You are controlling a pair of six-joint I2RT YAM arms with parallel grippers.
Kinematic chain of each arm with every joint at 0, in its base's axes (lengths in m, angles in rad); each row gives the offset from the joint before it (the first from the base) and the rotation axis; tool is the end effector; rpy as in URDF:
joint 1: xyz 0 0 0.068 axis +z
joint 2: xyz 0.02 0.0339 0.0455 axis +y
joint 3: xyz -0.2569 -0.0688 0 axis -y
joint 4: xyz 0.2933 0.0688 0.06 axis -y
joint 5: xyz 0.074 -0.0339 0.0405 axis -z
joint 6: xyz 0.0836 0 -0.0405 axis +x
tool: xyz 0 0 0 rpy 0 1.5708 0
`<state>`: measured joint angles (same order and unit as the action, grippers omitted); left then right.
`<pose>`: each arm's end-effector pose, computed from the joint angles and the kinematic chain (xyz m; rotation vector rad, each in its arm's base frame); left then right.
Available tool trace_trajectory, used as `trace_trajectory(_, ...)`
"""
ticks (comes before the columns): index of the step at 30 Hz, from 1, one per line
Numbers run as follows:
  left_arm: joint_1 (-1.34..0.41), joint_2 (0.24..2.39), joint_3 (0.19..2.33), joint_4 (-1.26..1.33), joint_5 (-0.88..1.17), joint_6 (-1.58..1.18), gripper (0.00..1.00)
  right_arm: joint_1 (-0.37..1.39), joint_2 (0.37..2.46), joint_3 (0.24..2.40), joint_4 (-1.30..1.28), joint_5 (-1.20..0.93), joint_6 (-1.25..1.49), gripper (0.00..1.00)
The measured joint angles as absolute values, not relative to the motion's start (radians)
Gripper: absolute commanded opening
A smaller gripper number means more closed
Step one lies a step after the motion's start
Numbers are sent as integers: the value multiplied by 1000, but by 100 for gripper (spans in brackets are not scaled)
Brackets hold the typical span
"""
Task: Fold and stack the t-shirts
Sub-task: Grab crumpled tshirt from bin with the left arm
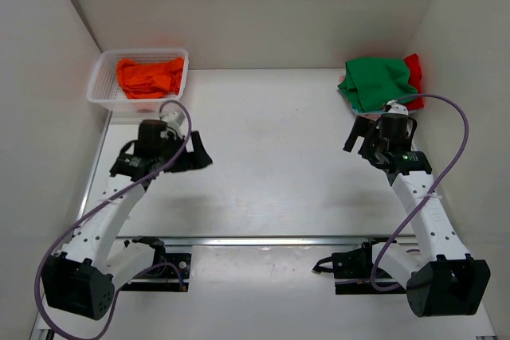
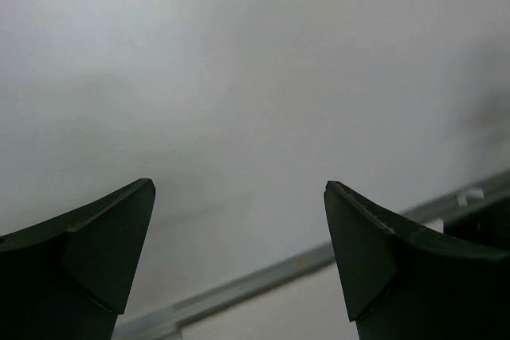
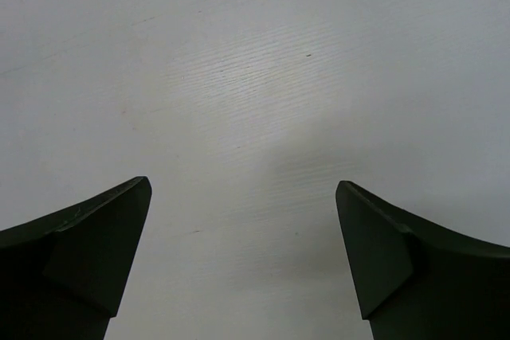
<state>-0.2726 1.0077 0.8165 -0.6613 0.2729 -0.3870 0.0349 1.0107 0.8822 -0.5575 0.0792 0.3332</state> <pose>0.2674 -0.0981 0.2176 -0.0141 2.4798 -0.6228 0.3039 0.0040 0.2534 0.3771 2.2247 0.1077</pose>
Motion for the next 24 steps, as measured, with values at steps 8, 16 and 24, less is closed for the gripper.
trace_trajectory(8, -172, 1004, 1087, -530, 149, -262, 98, 54, 1011, 883, -549, 39, 334, 99)
trace_trajectory(16, 53, 1443, 1300, -302, 172, -290, 42, 94, 1044, 885, -513, 5, 330, 99)
trace_trajectory(24, 77, 2106, 1904, -302, -9, -303, 76, 138, 1219, 938, -478, -38, 294, 100)
